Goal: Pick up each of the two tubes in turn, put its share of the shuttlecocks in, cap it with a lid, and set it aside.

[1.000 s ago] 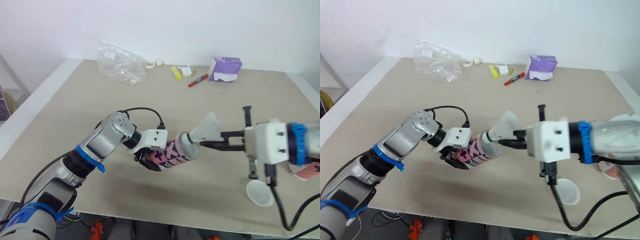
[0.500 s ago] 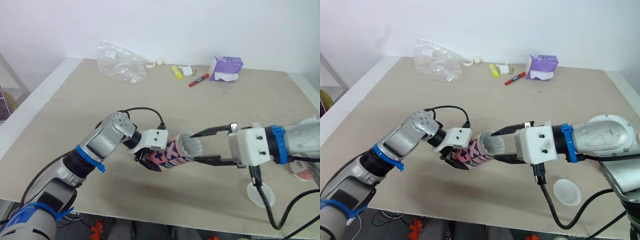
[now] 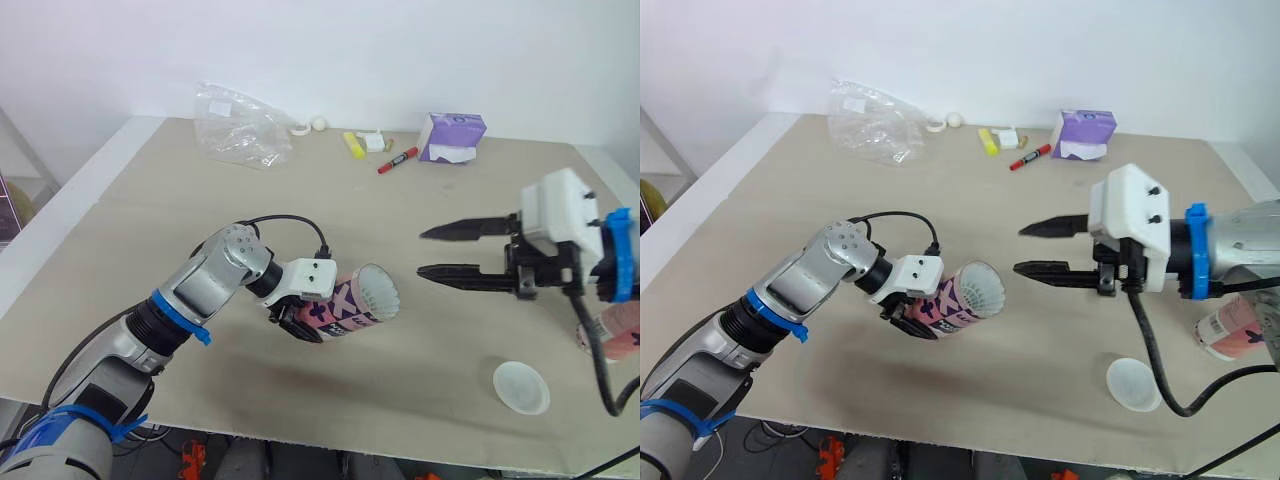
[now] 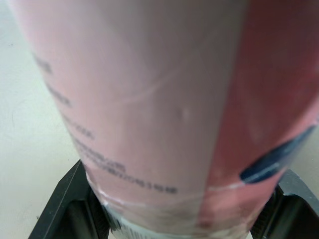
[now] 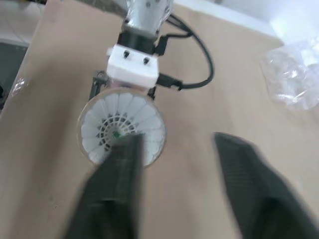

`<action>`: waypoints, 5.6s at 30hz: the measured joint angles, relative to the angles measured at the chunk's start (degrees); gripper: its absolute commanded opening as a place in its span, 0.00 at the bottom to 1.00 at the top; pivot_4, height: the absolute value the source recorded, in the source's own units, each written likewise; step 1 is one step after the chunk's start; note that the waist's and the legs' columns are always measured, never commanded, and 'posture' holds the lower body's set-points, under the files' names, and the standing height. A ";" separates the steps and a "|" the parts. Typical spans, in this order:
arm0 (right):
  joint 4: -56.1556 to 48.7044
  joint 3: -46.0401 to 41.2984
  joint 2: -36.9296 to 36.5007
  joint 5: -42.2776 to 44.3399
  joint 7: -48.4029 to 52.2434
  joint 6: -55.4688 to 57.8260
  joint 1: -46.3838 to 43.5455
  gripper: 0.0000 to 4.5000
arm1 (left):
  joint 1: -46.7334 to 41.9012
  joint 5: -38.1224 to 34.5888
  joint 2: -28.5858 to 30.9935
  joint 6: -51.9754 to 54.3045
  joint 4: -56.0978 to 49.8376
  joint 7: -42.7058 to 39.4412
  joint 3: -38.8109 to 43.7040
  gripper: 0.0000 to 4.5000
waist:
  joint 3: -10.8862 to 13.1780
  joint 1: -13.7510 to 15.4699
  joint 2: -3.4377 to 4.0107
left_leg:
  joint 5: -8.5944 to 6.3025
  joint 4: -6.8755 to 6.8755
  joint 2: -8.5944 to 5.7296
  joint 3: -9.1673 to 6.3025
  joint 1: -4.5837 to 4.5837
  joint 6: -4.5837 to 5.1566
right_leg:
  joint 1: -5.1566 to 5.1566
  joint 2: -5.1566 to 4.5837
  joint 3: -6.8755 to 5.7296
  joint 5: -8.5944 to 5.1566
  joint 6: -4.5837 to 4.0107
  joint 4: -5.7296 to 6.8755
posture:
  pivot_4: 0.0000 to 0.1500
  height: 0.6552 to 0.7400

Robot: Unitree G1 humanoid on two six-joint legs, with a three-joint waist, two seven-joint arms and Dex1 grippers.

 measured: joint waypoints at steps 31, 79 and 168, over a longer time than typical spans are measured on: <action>16.95 37.17 21.36 -38.20 12.61 -12.81 -19.01 0.01 | 1.76 1.47 0.44 1.55 0.24 2.08 0.71 0.63 | -0.38 -0.36 -0.42 | 0.00 -0.11 0.57 0.11 1.30 -0.02 | 0.29 -0.20 -0.77 0.12 -0.40 -0.01 | 1.00 1.00; 13.04 33.99 18.90 -31.67 16.88 -2.81 -19.93 0.01 | 1.91 0.73 -0.68 -2.12 0.77 0.06 1.50 0.63 | -0.46 0.67 -0.58 | -0.20 -0.19 0.06 0.05 0.43 -0.22 | -0.22 -0.92 -1.18 0.21 -0.19 -0.17 | 1.00 1.00; 30.89 -8.54 -6.64 -32.10 18.77 -31.24 39.71 0.98 | 16.64 -8.72 -20.01 -35.41 20.57 7.27 10.62 0.63 | 0.04 1.48 -0.11 | -0.38 -0.12 -0.08 -0.17 -0.25 -0.12 | 0.01 -1.11 -1.61 0.22 0.59 -0.74 | 1.00 1.00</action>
